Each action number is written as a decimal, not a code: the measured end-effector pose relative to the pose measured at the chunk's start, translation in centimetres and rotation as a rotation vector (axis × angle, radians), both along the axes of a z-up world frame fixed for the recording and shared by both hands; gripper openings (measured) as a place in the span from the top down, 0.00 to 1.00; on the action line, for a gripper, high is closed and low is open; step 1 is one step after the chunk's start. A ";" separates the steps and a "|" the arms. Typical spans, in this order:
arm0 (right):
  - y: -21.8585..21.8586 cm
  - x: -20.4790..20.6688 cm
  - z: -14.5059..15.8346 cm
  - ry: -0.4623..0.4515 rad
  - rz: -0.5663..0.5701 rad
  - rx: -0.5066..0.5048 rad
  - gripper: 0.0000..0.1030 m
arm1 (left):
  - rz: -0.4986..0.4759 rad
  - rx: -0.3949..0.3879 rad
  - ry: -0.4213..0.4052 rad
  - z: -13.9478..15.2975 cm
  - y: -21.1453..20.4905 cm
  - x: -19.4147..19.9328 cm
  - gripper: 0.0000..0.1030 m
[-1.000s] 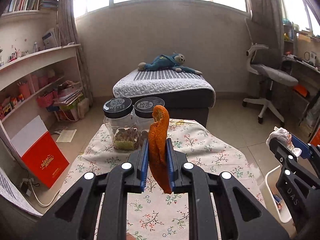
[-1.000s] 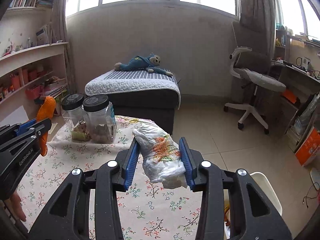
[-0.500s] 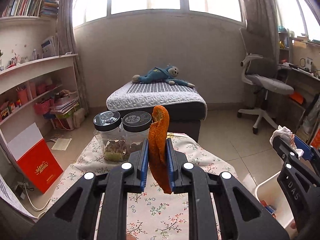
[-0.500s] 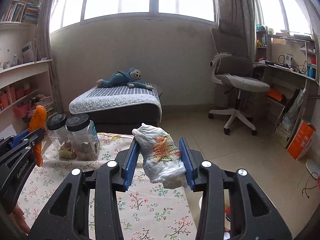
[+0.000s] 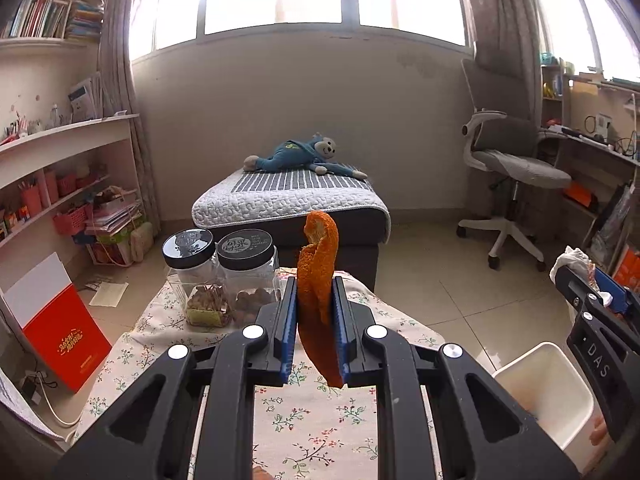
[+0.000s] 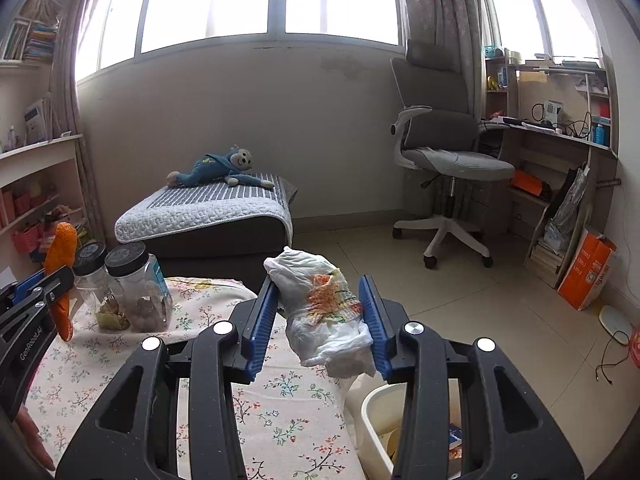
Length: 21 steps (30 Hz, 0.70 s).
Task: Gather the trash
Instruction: 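Lift and carry the peel and tissue over to the wastebasket with both tools, then open the right tool over the wastebasket to drop the white tissue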
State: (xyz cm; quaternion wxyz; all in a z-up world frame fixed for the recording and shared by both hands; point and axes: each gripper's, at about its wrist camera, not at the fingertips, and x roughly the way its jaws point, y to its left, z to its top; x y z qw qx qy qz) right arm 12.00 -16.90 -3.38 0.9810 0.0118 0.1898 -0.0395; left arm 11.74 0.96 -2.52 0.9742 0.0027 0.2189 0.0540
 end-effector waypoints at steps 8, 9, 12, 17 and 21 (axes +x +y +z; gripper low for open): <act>-3.5 -0.4 0.2 0.003 -0.063 0.009 0.62 | -0.043 -0.002 -0.007 0.2 -2.6 0.0 0.84; -4.0 -0.5 0.2 0.003 -0.072 0.010 0.61 | -0.051 -0.001 -0.009 0.2 -3.0 0.0 0.84; -5.4 -0.6 0.2 0.007 -0.105 -0.001 0.61 | -0.074 0.003 -0.009 0.0 -4.2 -0.2 0.84; -8.6 -0.1 -0.8 0.042 -0.177 -0.029 0.61 | -0.109 0.014 0.000 -0.3 -6.1 -0.1 0.84; -11.1 0.1 -1.6 0.070 -0.228 -0.036 0.60 | -0.144 0.018 0.012 -0.6 -7.8 0.0 0.84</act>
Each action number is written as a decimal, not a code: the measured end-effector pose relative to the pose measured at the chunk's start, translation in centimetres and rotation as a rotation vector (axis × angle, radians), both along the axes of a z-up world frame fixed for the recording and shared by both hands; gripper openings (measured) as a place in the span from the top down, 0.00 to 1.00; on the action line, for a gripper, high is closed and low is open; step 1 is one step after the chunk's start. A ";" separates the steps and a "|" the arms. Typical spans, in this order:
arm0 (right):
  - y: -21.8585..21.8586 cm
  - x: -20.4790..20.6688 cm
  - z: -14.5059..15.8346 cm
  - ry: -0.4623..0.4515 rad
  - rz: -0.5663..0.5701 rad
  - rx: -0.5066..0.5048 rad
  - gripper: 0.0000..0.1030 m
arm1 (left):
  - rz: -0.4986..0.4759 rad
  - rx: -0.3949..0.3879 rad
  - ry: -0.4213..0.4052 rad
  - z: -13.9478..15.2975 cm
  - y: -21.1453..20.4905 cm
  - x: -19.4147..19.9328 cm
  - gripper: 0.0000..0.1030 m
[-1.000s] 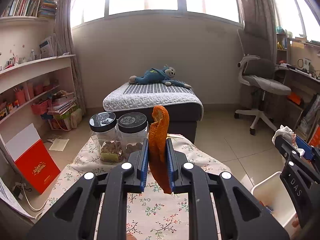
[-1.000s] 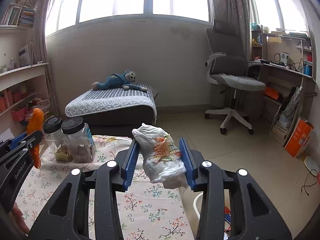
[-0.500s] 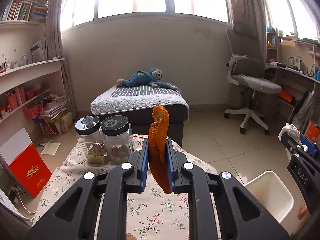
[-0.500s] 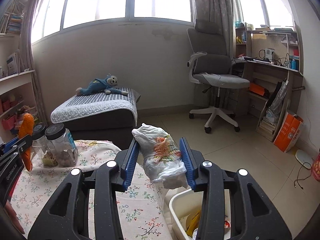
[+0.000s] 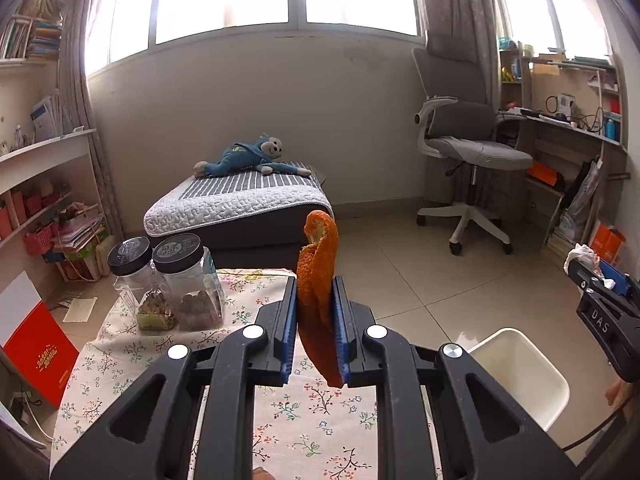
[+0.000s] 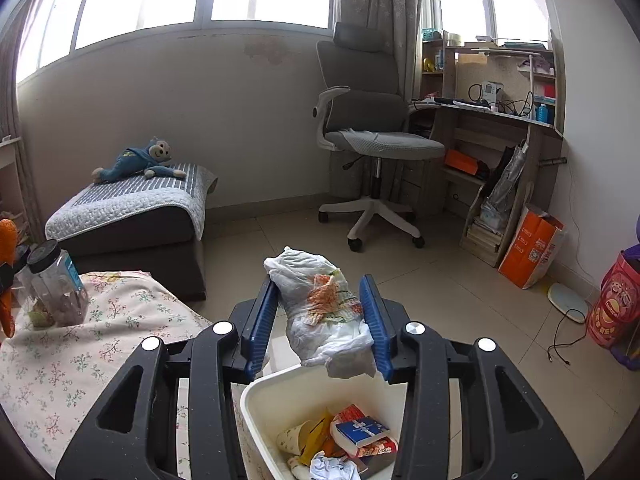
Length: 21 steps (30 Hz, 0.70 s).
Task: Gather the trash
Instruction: 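Open the right tool over the wastebasket to drop the white tissue, then open the left tool over the wastebasket to release the orange peel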
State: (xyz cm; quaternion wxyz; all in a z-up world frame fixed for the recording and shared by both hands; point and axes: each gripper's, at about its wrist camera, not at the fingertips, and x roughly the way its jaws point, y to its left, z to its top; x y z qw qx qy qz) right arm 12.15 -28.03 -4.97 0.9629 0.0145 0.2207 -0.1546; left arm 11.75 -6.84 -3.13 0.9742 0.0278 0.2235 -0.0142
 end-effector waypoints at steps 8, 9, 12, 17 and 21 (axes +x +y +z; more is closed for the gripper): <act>-4.3 -1.9 0.6 -0.038 -0.138 0.003 0.16 | -0.114 -0.032 0.034 0.3 -5.4 1.0 0.83; -4.8 -2.4 0.8 -0.058 -0.166 -0.004 0.07 | -0.131 -0.042 0.042 0.4 -6.2 1.2 0.83; -6.7 -3.5 1.4 -0.086 -0.220 0.000 0.07 | -0.184 -0.074 0.069 0.7 -8.6 1.7 0.82; -9.9 -5.1 1.8 -0.099 -0.320 0.039 0.07 | -0.258 -0.094 0.097 0.9 -12.5 2.0 0.81; -11.8 -6.2 1.8 -0.099 -0.365 0.073 0.07 | -0.310 -0.093 0.118 0.7 -15.2 2.1 0.81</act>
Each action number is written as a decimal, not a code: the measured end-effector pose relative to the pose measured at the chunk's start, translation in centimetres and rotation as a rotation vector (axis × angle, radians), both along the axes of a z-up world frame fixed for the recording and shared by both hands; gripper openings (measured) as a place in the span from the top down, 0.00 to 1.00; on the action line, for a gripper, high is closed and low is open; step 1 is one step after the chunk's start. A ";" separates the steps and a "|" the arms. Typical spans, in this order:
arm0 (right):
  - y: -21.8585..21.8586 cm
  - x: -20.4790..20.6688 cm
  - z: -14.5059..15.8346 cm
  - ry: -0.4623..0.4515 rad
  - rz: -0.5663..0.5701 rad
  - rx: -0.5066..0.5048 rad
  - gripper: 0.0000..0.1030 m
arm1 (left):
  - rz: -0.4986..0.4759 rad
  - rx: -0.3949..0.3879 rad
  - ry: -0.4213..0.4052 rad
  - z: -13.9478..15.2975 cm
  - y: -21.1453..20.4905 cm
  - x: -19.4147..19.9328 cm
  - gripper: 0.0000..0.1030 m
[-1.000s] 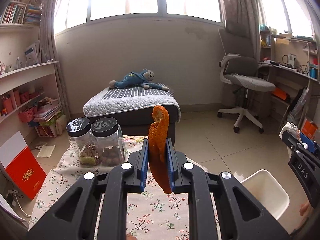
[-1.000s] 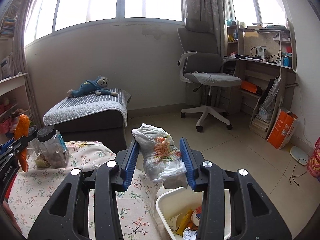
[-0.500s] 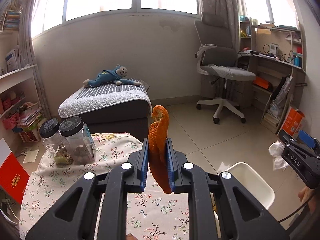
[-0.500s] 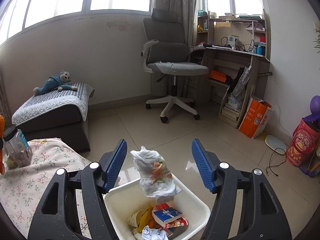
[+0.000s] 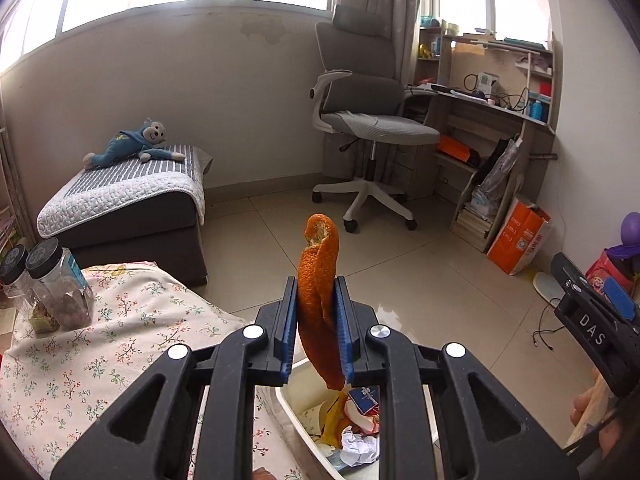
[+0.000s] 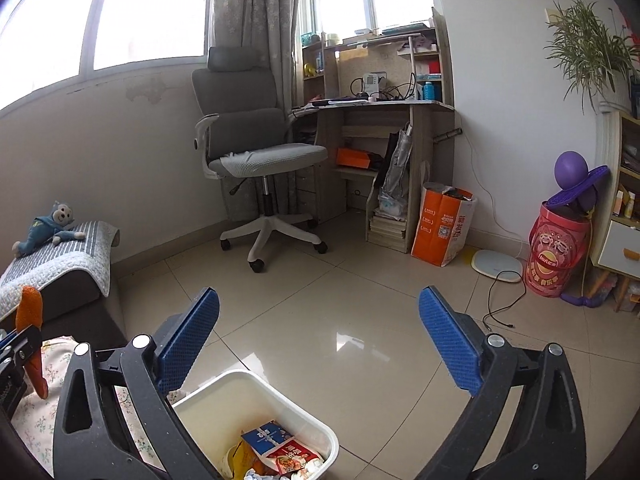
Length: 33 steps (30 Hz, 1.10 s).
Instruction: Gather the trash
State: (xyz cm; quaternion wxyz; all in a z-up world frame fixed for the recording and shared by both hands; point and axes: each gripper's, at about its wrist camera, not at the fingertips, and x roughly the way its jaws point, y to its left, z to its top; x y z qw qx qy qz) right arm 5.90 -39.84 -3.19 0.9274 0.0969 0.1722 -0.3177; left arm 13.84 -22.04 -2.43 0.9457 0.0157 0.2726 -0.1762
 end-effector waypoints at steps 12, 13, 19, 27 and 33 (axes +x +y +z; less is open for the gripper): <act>-2.7 -3.9 0.9 -0.074 -0.085 0.046 0.07 | -0.126 -0.030 0.009 1.3 -5.1 -0.3 0.40; -2.9 -4.0 0.9 -0.076 -0.075 0.062 0.07 | -0.126 -0.031 -0.004 1.5 -5.1 -0.5 0.37; -1.6 -4.3 1.3 -0.084 -0.051 0.087 0.07 | -0.086 -0.008 -0.078 2.6 -3.7 -2.3 0.15; 3.9 -4.5 2.8 -0.128 0.019 0.006 0.07 | 0.014 0.033 -0.199 4.2 1.1 -4.8 0.07; 7.8 -4.7 3.6 -0.167 0.089 -0.009 0.07 | 0.122 0.028 -0.259 4.9 6.3 -6.1 0.07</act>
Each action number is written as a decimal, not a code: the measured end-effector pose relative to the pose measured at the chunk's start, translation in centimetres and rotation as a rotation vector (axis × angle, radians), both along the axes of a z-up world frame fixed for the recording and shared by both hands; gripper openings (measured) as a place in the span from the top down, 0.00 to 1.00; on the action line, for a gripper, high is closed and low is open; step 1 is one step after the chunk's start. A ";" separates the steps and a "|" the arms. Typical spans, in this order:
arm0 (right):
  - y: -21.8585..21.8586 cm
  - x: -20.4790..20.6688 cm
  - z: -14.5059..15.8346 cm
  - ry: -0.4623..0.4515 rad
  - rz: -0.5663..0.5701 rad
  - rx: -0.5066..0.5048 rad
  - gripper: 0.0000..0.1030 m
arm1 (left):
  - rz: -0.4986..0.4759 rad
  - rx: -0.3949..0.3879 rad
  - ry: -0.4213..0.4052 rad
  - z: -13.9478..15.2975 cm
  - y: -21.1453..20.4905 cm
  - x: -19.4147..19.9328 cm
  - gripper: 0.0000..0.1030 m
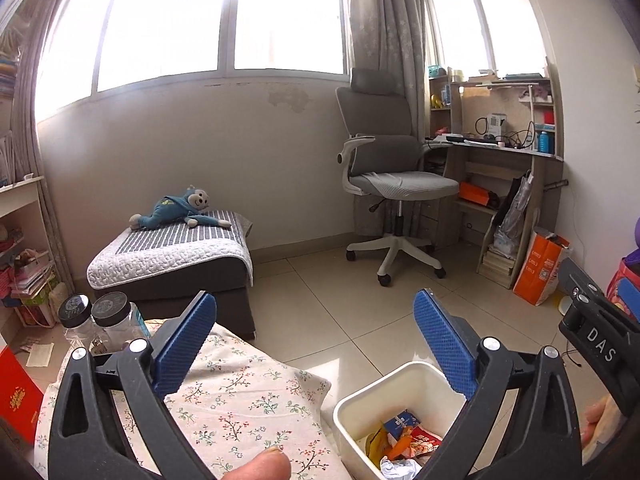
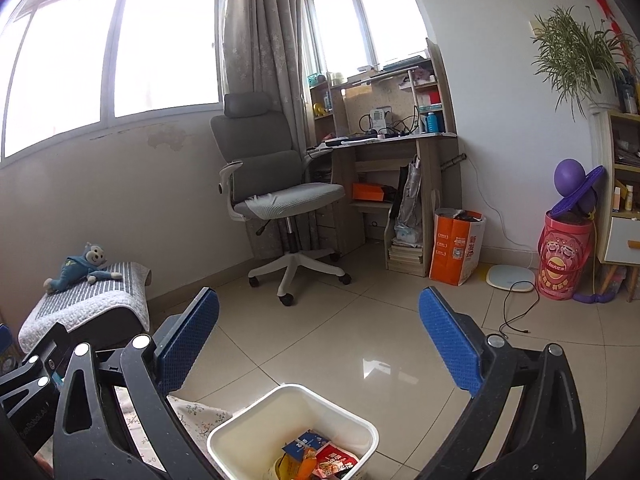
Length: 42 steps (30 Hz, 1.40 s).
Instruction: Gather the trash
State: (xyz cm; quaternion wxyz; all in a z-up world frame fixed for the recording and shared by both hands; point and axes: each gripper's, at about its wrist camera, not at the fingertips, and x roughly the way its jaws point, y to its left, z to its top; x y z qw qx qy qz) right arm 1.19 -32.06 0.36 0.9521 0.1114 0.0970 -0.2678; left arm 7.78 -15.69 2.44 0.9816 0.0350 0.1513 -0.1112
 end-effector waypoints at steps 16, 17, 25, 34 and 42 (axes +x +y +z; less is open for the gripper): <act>10.2 3.1 0.3 0.009 0.239 -0.027 0.07 | 0.207 -0.081 0.039 0.4 12.1 -0.1 0.07; 10.6 3.2 0.3 0.007 0.252 -0.025 0.07 | 0.216 -0.087 0.046 0.4 12.6 0.1 0.07; 12.6 3.9 0.3 0.015 0.286 -0.027 0.07 | 0.257 -0.096 0.065 -0.2 15.0 0.3 0.07; 14.4 3.7 0.6 0.006 0.299 -0.088 0.07 | 0.285 -0.100 0.068 0.0 16.1 0.3 0.07; 14.2 3.7 0.7 0.009 0.295 -0.092 0.07 | 0.294 -0.095 0.058 0.2 16.2 0.1 0.07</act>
